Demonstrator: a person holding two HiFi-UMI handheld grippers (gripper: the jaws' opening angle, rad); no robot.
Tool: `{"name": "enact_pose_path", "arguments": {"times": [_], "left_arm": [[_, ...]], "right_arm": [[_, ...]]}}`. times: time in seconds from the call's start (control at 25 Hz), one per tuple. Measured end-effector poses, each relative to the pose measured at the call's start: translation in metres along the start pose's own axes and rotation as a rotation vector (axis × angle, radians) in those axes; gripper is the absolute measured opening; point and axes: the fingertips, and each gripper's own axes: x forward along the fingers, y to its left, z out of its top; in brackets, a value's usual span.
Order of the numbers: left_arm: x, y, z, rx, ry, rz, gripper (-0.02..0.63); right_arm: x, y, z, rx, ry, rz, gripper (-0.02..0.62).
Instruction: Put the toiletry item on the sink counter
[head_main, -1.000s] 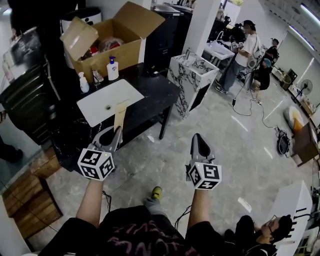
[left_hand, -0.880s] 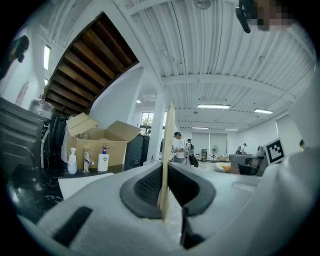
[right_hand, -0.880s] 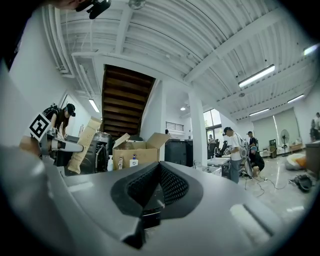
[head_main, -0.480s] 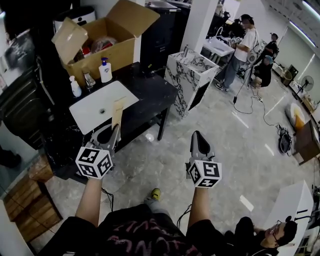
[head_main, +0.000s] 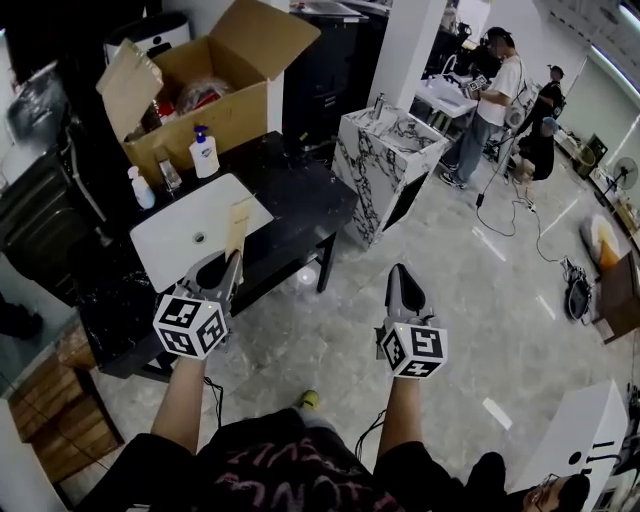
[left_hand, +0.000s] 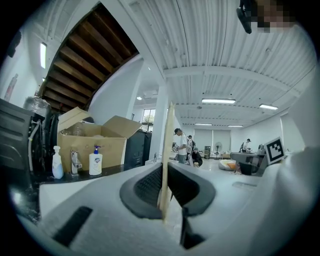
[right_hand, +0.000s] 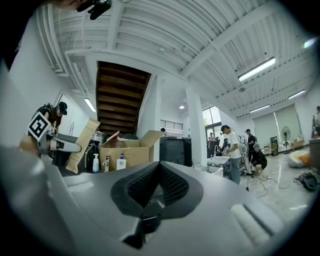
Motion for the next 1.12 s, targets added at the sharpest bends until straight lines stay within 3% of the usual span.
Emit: {"name": "enact_pose_path", "arguments": {"times": [0.48,1.12], "left_arm": [[0.074,0.008,0.009,0.005,0.004,0.075,0.028],[0.128,0.014,0.009,0.022,0.024,0.123,0.028]], "right_arm": [[0.080,-0.048,-0.003,0.018,0.012,0.078,0.008],[0.139,-0.082,-0.020,0.044,0.021,0.124,0.008]]}}
